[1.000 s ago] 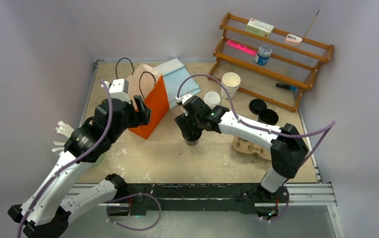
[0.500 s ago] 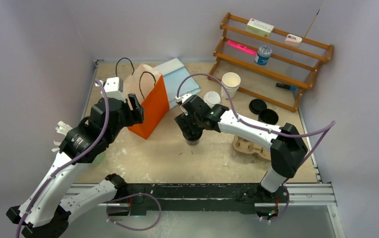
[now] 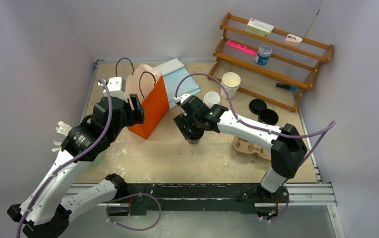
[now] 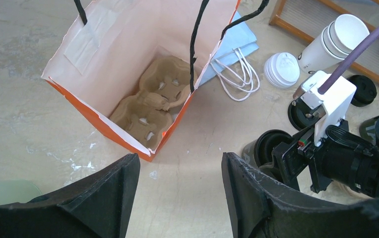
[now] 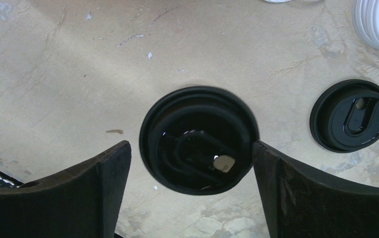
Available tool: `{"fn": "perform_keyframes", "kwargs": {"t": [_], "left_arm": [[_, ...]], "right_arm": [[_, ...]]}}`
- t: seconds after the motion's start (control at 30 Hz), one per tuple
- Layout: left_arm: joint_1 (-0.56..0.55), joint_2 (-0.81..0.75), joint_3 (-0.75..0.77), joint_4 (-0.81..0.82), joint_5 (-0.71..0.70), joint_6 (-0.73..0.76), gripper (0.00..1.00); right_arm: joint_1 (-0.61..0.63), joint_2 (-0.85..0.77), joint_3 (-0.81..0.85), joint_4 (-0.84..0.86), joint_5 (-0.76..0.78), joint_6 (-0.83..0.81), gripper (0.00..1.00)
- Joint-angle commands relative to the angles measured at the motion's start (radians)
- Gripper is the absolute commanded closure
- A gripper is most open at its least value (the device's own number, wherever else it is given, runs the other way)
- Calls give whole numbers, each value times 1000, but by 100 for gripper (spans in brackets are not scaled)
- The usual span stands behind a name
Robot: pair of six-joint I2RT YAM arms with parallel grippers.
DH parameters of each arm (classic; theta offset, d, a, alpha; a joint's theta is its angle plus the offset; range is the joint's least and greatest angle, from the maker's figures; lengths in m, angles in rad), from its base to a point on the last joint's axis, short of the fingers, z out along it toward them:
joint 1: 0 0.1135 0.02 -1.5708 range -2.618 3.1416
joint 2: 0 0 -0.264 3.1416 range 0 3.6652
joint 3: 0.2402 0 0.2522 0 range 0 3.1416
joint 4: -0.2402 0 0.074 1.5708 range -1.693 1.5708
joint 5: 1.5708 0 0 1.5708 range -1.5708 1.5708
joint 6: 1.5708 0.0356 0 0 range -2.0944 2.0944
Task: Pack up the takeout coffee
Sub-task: Pick up the coffee cup from the center of the board.
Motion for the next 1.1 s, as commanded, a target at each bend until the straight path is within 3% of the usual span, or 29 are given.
{"fn": "perform_keyframes", "kwargs": {"t": [0.0, 0.1, 0.53, 0.93, 1.07], "left_arm": [[-3, 5, 24, 12, 6, 23, 36], [-2, 5, 22, 13, 6, 23, 36], [-2, -3, 41, -6, -24, 32, 36], [-2, 1, 50, -21, -80, 51, 36], [-2, 29, 75, -9, -74, 74, 35]], "right_arm": [[5, 6, 43, -20, 16, -14, 13], [5, 8, 44, -25, 12, -16, 17], [5, 33, 28, -15, 10, -14, 17], [4, 34, 45, -20, 22, -10, 35], [6, 22, 49, -28, 25, -7, 36]]}}
